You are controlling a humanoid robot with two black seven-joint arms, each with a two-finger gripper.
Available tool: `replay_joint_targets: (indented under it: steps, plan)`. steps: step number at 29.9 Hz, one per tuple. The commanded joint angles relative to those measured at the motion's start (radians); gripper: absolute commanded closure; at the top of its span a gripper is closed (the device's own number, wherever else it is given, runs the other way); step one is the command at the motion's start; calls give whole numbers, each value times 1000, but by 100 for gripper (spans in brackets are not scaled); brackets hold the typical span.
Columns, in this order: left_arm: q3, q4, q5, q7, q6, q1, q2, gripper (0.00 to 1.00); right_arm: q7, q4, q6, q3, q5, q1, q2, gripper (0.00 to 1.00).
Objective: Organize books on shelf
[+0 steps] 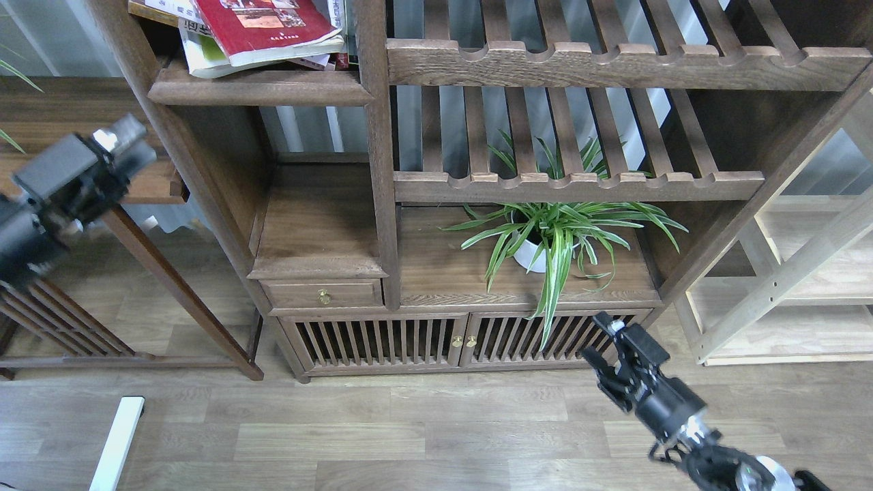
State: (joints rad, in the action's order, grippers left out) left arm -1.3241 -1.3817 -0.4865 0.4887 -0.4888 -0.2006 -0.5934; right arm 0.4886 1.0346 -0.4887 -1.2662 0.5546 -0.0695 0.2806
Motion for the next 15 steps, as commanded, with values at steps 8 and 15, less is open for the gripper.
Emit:
replay_joint_targets:
  steps: [8,15]
  plan:
    - [8,148,88,0,0,53,173,20,0,42,0,-30,-47,68,8,2]
    - [-3,156,86,0,0,53,299,15,0,87,0,-45,-52,122,64,1]
